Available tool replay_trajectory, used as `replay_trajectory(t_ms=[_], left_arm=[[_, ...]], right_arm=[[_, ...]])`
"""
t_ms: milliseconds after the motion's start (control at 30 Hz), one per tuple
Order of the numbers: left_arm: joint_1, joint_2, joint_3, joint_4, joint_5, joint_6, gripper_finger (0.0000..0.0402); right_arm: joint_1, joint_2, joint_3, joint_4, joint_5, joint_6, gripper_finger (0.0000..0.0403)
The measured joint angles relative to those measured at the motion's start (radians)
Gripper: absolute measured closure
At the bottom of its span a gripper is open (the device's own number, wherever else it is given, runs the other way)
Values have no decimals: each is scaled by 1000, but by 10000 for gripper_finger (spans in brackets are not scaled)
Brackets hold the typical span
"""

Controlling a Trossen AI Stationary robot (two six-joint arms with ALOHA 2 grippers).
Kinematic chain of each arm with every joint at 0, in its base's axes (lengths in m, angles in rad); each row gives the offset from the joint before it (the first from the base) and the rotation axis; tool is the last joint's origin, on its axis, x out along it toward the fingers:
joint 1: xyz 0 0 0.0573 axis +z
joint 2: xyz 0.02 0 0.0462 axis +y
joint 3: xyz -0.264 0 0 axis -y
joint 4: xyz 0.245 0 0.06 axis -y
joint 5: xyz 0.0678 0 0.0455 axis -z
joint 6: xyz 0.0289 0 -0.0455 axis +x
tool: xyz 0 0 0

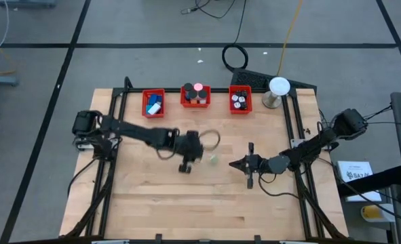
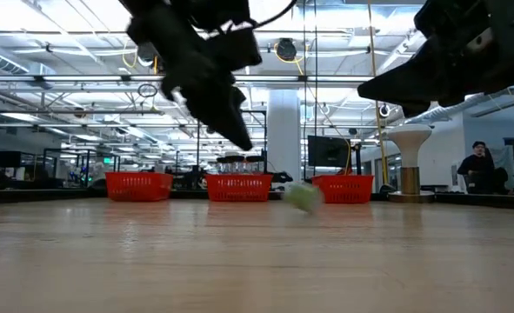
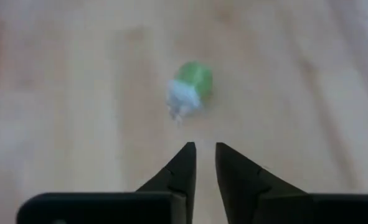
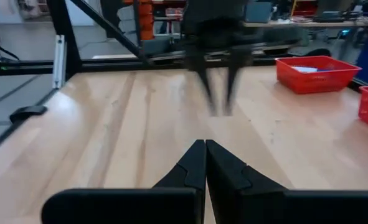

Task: Pick & Place Office items
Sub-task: Put the green charger adapter into the right orange basket

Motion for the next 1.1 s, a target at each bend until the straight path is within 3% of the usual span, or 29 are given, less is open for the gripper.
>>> replay_trajectory(t_ms=[233,467,633,733,1100], left_arm=[[156,0,0,113,53,-27,397],[170,0,0,114,48,-55,386],[156,0,-27,144,37,-91,399],[153,-4,-102,263,42,-137,394],[134,-6,-466,1036,45,-276,387]], right_arm=[[-5,0,0,6,23,-91,403],[-64,0,0,17,20,-166,403],[-89,0,0,10,17,-158,403],[-89,0,0,-8,17,-123,403],[-112,-1,0,-121,33,131,403]])
